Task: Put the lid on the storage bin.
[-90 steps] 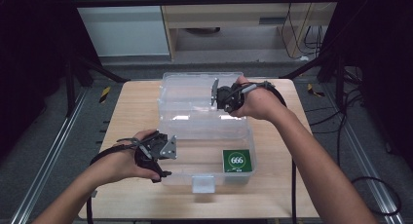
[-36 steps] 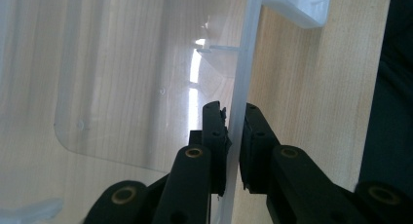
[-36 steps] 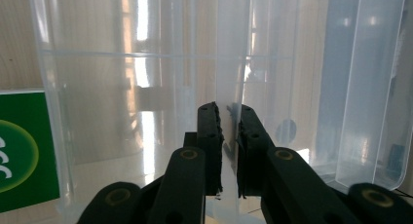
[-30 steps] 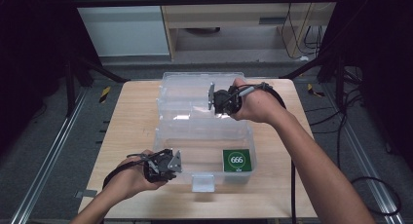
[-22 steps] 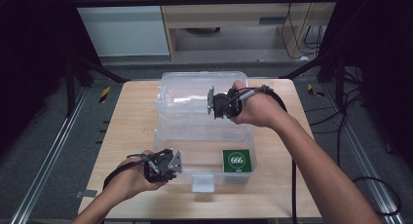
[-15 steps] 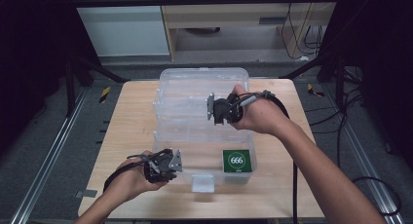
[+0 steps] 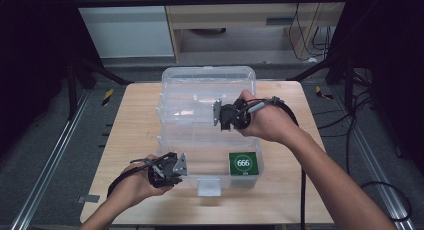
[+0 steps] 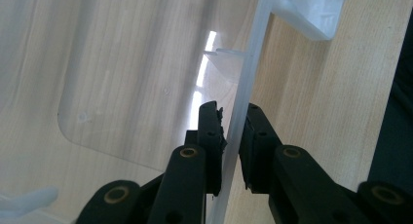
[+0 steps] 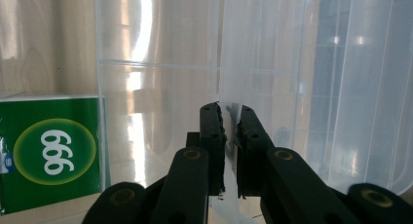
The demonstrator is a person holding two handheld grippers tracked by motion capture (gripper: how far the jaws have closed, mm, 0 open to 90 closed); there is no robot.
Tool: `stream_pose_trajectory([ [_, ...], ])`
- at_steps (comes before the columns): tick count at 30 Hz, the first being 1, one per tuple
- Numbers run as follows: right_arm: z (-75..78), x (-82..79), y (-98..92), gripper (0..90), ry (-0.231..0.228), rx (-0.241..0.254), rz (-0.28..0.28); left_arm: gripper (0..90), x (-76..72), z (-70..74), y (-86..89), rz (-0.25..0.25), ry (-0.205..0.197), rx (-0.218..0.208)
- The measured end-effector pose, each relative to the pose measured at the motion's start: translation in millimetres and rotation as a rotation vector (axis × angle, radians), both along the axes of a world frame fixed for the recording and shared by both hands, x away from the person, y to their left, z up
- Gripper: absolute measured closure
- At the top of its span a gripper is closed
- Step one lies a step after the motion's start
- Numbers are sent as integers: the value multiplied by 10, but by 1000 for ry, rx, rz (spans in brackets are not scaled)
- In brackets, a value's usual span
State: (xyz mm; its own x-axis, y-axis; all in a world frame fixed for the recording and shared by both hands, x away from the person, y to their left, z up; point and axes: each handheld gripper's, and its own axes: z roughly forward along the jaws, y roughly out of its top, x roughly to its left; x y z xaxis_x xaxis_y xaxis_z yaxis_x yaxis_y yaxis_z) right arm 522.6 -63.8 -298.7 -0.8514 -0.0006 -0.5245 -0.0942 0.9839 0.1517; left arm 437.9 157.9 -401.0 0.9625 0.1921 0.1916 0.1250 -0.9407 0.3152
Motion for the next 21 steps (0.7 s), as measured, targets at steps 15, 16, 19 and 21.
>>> stream_pose_trajectory([
  [15, -24, -230, -12, 841, -39, 20, 33, 797, 1, -12, 8, 5, -2, -19],
  [16, -26, -246, -16, 841, -41, 21, 33, 797, 0, -12, 8, 6, -2, -19],
  [19, -42, -310, -34, 840, -51, 29, 35, 796, -2, -15, 8, 6, -4, -21],
  [21, -56, -346, -43, 839, -53, 38, 35, 796, -1, -15, 9, 7, -3, -23],
])
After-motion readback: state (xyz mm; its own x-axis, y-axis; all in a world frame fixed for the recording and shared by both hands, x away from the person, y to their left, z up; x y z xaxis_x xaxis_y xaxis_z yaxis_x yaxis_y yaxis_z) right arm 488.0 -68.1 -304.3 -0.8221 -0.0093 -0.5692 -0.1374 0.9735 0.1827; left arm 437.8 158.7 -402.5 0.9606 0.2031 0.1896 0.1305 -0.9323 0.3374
